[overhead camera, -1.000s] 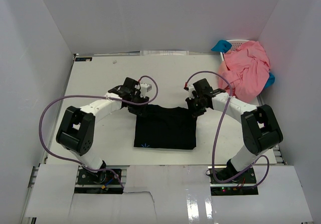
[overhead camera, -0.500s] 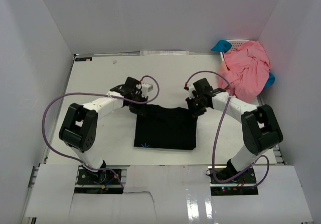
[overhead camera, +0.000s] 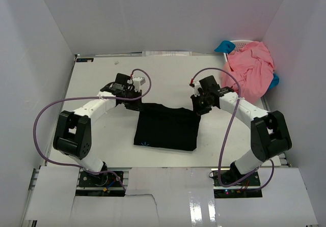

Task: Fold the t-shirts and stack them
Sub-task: Fold the long partially folded tshirt into a neat square

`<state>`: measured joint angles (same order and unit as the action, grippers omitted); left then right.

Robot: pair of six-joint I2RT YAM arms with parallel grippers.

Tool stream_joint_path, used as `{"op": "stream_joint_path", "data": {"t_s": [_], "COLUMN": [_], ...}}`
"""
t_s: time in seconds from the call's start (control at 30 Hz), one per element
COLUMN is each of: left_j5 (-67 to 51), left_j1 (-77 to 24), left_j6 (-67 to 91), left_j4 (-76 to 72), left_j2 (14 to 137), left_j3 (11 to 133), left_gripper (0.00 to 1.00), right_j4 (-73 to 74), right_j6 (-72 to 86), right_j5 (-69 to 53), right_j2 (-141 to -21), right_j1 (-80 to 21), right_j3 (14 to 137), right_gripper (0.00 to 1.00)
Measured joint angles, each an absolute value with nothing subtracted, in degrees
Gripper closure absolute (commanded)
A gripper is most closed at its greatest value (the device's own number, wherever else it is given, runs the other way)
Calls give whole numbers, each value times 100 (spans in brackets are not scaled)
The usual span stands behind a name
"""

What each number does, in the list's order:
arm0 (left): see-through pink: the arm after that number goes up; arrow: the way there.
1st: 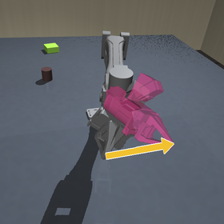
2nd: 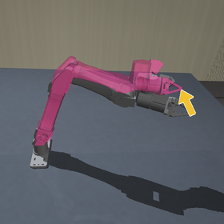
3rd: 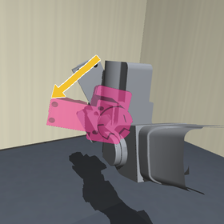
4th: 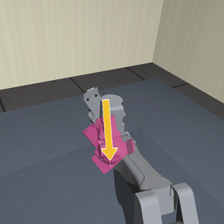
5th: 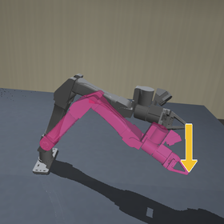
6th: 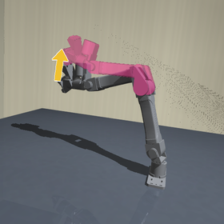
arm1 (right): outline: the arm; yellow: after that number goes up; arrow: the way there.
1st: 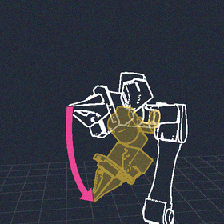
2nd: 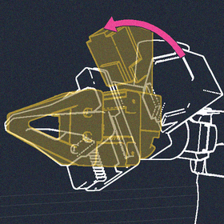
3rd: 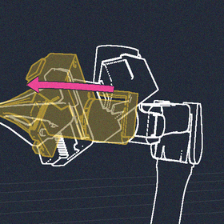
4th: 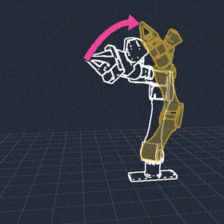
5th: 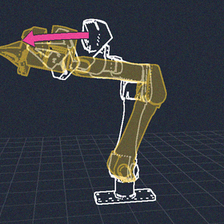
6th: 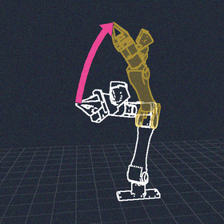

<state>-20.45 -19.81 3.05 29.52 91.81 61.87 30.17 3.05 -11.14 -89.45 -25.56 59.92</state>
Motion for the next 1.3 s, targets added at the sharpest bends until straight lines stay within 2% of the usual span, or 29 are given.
{"op": "stream_joint_path", "data": {"t_s": [0.37, 1.3], "left_j5": [-2484, -2617], "left_j1": [-1708, -1693], "left_j6": [478, 648], "left_j4": [2963, 2985], "left_j2": [9181, 9526], "left_j3": [6337, 6847], "left_gripper": [100, 100], "right_j4": [3229, 3476], "right_j6": [412, 489], "right_j5": [-1107, -1131], "right_j2": [-8711, -8672], "right_j1": [-2462, -2394], "right_j3": [6289, 6514], "right_gripper": [92, 92]}}
